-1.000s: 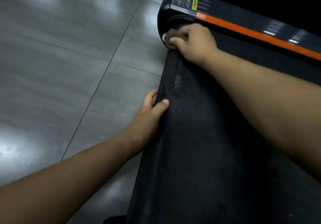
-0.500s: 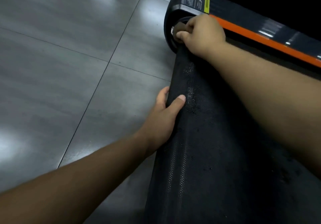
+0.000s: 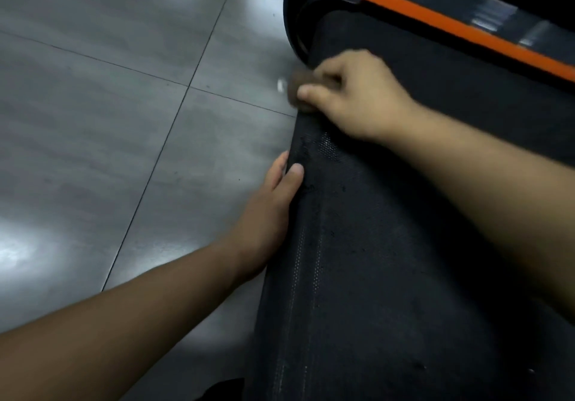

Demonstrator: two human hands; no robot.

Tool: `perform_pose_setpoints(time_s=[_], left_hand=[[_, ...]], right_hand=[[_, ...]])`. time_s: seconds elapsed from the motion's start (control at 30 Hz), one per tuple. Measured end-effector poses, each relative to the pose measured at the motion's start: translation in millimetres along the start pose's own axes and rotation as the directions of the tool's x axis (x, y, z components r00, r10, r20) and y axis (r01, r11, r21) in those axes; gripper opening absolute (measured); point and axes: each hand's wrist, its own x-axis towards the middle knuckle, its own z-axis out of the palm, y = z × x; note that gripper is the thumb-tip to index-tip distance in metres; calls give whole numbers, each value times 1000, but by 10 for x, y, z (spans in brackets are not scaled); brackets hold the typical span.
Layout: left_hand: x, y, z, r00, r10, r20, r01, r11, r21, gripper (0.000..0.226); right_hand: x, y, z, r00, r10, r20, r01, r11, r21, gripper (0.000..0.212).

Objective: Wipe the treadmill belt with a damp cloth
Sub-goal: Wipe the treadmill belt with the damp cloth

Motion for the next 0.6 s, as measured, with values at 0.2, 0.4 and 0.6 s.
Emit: perform_pose_setpoints(time_s=[0.2, 0.4, 0.6], left_hand=[[-197, -54, -24, 999, -22, 30, 22, 1000, -3, 50], [-297, -90, -3, 1000, -5, -9, 5, 999, -32, 41], [-288, -119, -43, 998, -44, -33, 42, 997, -59, 74]], right_hand=[[103, 2, -33, 989, 76, -125, -73, 997, 26, 25], [-898, -396, 74, 991, -121, -60, 125, 990, 71, 37], [-381, -52, -14, 959, 123, -254, -103, 990, 92, 31]])
